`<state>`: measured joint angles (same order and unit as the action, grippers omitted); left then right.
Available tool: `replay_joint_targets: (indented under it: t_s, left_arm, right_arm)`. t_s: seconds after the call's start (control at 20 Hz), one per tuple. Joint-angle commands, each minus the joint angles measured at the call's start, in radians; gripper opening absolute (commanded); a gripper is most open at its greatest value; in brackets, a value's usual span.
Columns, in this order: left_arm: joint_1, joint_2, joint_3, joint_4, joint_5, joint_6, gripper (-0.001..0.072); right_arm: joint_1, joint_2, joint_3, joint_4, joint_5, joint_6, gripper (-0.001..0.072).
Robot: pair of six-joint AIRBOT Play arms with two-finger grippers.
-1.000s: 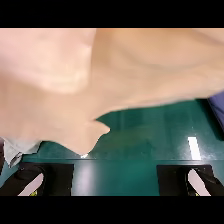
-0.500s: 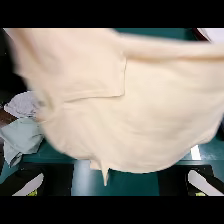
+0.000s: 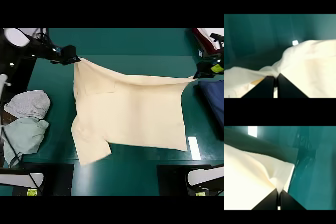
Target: Fold the shirts.
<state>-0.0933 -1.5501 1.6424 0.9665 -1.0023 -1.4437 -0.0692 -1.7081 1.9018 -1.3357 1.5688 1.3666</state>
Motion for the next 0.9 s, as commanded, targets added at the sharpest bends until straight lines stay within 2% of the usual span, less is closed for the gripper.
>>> replay_joint_targets:
  t_s: [0.0,0.1,0.2,0.3,0.4,0.5,0.6,0.75,0.85]
  left_arm:
    - [0.000,-0.093,-0.006,-0.002,0.243,0.093,0.0028]
    - [0.000,-0.093,-0.006,-0.003,0.322,0.114,0.0028]
    - [0.000,-0.093,-0.005,-0.002,0.322,0.188,0.0028]
    - [0.001,-0.093,-0.005,0.002,0.237,0.241,0.0028]
    - [0.000,-0.093,-0.006,0.032,0.075,0.272,0.0027]
    - [0.001,-0.093,-0.012,0.101,-0.076,0.270,0.0026]
    - [0.000,-0.093,-0.043,0.161,-0.175,0.261,0.0027]
    - [0.000,-0.093,-0.130,0.228,-0.155,0.183,0.0028]
    - [0.000,-0.093,-0.168,0.234,-0.105,0.173,0.0029]
  right_arm:
    - [0.010,-0.128,0.110,0.000,-0.130,0.017,0.0012]
    - [0.010,-0.131,0.143,0.000,-0.221,0.021,0.0012]
    - [0.010,-0.117,0.138,0.000,-0.278,0.021,0.0012]
    - [0.010,-0.082,0.080,0.000,-0.284,0.021,0.0012]
    - [0.010,-0.026,-0.019,-0.001,-0.261,0.020,0.0012]
    - [0.010,0.046,-0.159,-0.002,-0.264,0.019,0.0011]
    - [0.010,0.103,-0.301,0.001,-0.287,0.013,0.0012]
    - [0.011,0.139,-0.454,0.013,-0.300,0.012,0.0013]
    - [0.011,0.138,-0.515,0.078,-0.307,0.008,0.0017]
